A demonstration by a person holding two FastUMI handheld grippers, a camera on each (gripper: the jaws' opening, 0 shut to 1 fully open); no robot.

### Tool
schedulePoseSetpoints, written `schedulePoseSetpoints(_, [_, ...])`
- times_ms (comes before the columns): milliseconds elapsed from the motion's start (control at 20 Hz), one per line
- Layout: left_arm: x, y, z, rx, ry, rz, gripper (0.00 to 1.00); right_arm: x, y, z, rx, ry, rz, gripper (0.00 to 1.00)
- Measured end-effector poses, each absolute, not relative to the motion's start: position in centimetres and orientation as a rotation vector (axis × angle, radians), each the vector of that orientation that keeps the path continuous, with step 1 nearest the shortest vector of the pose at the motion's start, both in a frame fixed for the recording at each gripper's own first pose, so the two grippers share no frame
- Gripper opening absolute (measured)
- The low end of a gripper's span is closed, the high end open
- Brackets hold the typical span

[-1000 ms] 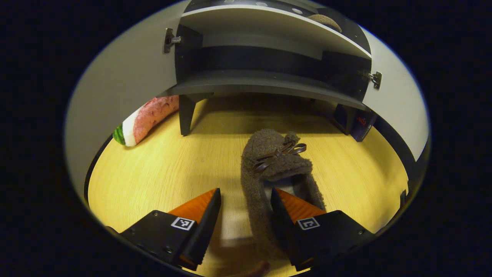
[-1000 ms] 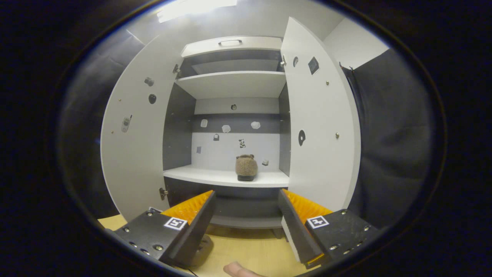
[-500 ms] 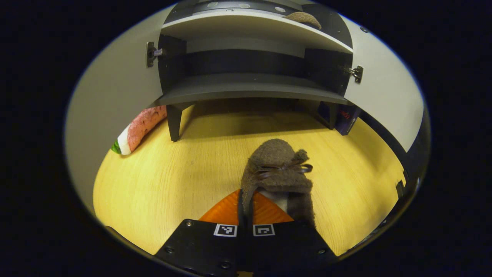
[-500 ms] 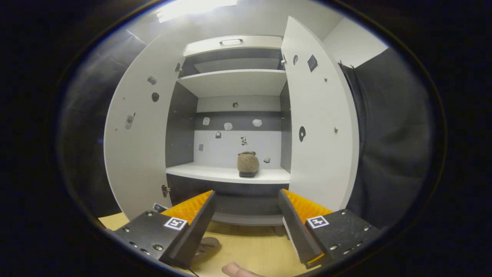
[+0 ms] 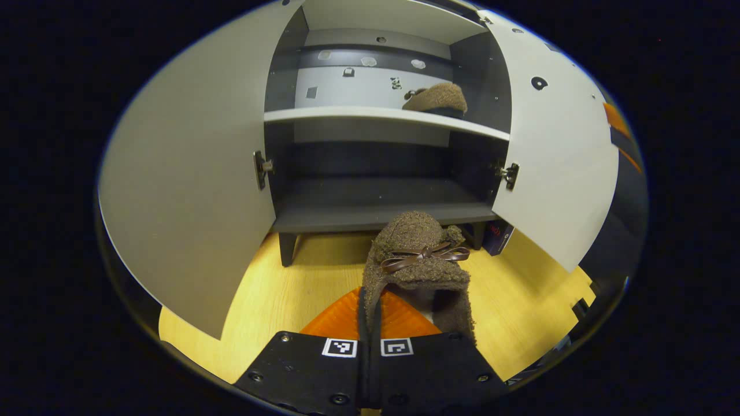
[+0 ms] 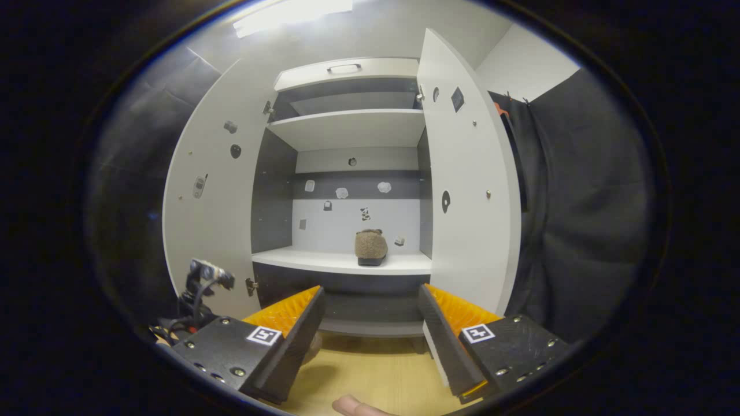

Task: Grab one shoe with the right hand and put it into the shoe cabinet, grab the other shoe with the left hand and put it into the shoe cabinet; then close the right door with the right hand and the left door with the left hand.

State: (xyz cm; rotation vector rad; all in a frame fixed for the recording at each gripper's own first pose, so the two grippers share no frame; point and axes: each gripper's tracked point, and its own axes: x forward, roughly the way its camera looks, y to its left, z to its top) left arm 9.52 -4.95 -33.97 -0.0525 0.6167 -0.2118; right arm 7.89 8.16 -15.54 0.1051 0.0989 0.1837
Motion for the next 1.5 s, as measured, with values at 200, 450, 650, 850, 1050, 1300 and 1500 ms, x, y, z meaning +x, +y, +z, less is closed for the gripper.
schedulePoseSetpoints(200, [11.7, -4.6, -27.7, -0.064, 0.482, -0.178, 0.01, 7.8, 7.3, -16.0, 0.119, 0.094, 0.183, 0.96])
schedulePoseSetpoints(450, [16.2, -3.7, -18.7, -0.08, 0.322, -0.133, 0.0, 8.2, 6.4, -17.2, 0.132, 0.099, 0.188, 0.96])
schedulePoseSetpoints(650, [19.7, -3.3, -12.6, -0.101, 0.198, -0.098, 0.01, 8.7, 6.4, -18.0, 0.17, 0.104, 0.224, 0.98])
schedulePoseSetpoints(850, [22.5, -3.8, -7.7, -0.142, 0.099, -0.1, 0.01, 9.3, 4.9, -18.3, 0.22, 0.101, 0.217, 0.96])
schedulePoseSetpoints(1050, [27.2, -4.6, -4.2, -0.194, 0.027, -0.088, 0.01, 9.9, 4.3, -18.9, 0.263, 0.112, 0.235, 0.97])
schedulePoseSetpoints(1300, [34.7, -4.5, -6.2, -0.181, 0.001, -0.021, 0.01, 10.1, 4.2, -17.8, 0.26, 0.098, 0.242, 0.99])
schedulePoseSetpoints(1500, [39.5, -4.9, -12.6, -0.193, 0.152, 0.006, 0.01, 9.7, 5.2, -17.8, 0.206, 0.095, 0.248, 0.99])
